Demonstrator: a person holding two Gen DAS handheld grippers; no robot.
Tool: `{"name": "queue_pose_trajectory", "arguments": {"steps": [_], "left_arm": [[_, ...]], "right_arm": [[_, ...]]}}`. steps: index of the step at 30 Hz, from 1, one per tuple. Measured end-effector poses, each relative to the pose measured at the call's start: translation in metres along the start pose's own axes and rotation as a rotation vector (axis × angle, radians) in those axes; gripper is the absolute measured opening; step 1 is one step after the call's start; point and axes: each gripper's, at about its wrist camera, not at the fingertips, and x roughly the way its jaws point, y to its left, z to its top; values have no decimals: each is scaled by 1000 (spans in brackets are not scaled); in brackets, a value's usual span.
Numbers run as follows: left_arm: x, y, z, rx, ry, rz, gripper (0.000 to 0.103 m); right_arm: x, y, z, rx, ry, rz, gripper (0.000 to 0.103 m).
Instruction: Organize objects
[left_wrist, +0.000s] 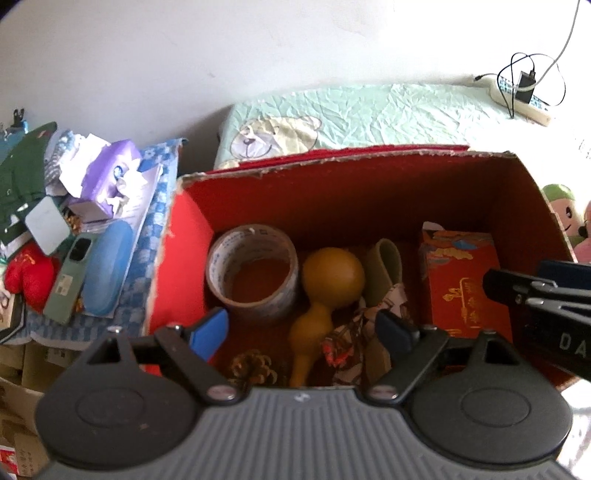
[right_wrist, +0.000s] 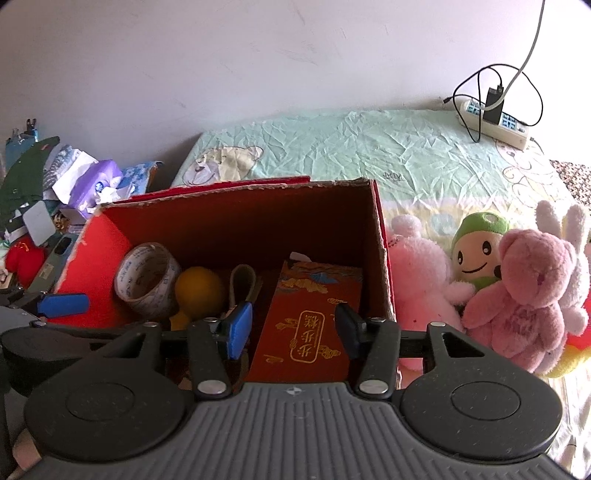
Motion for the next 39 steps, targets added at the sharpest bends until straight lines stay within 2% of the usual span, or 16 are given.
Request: {"name": "queue_pose_trajectory", "arguments": {"steps": [12,23,39], "left_arm": [[-47,6,-21,-3,-42,-5,89],[-57,8,-53,1,5,-13,94],[-31,7,-87,7,139,1,94]], "right_arm": [[-41,10,-15,-21,-63,24,54],[-57,18,-42,-30,-40,56,54],[-45,20,-74,1,56,48,58]]}}
